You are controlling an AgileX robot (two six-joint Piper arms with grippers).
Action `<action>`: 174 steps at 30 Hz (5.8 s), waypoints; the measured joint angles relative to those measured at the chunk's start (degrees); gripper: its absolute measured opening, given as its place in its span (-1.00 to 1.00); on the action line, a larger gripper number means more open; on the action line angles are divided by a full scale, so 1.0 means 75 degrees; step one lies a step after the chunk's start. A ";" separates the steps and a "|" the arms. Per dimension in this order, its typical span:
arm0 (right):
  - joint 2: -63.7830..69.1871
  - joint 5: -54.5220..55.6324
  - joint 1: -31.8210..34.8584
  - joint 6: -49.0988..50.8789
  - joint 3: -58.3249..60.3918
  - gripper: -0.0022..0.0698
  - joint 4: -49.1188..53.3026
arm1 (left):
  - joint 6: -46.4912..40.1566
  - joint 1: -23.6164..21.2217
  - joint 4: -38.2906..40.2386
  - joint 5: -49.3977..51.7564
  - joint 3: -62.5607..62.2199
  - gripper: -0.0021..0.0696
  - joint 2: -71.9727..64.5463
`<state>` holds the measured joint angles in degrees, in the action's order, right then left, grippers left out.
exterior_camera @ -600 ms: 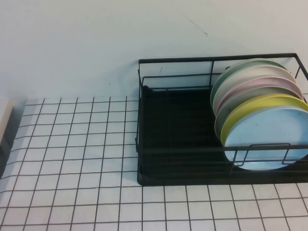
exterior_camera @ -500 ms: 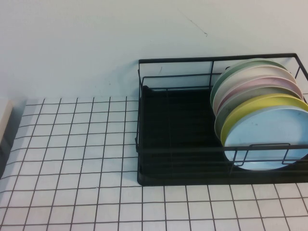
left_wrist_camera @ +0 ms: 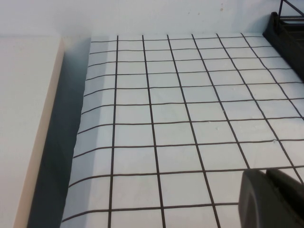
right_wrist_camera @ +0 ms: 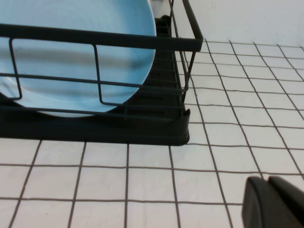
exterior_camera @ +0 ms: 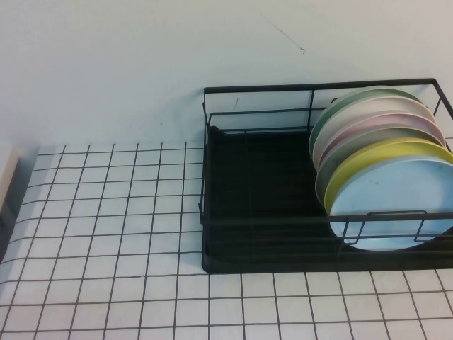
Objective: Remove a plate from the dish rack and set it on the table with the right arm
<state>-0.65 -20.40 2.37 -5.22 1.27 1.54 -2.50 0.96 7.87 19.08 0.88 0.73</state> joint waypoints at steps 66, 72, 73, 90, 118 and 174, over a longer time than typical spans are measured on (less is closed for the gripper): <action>-0.0012 1.1762 0.0000 0.0099 0.0067 -0.95 0.0653 | -0.0011 0.0000 0.0000 0.0000 0.0000 -0.95 0.0000; -0.0012 0.9896 0.0000 0.1271 -0.0346 -0.95 0.0440 | 0.0003 0.0000 0.0000 0.0000 0.0000 -0.95 0.0000; -0.0012 0.9251 0.0000 0.1435 -0.0587 -0.95 0.0500 | 0.0003 0.0000 0.0000 0.0000 0.0000 -0.95 0.0000; 0.1145 -0.0410 0.0000 0.1271 -0.4076 -0.95 0.0748 | 0.0003 0.0000 0.0000 0.0000 0.0000 -0.95 0.0000; 0.4294 -0.3430 0.0000 -0.3328 -0.4996 -0.95 -0.1890 | 0.0024 0.0000 0.0000 0.0000 0.0000 -0.95 0.0000; 1.1420 -0.1818 0.0000 -1.3821 -0.7617 -0.25 -0.6405 | 0.0001 0.0000 0.0000 0.0000 0.0000 -0.95 0.0000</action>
<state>85.00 -34.04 2.37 -108.88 -55.86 -46.49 -2.49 0.96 7.87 19.08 0.88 0.73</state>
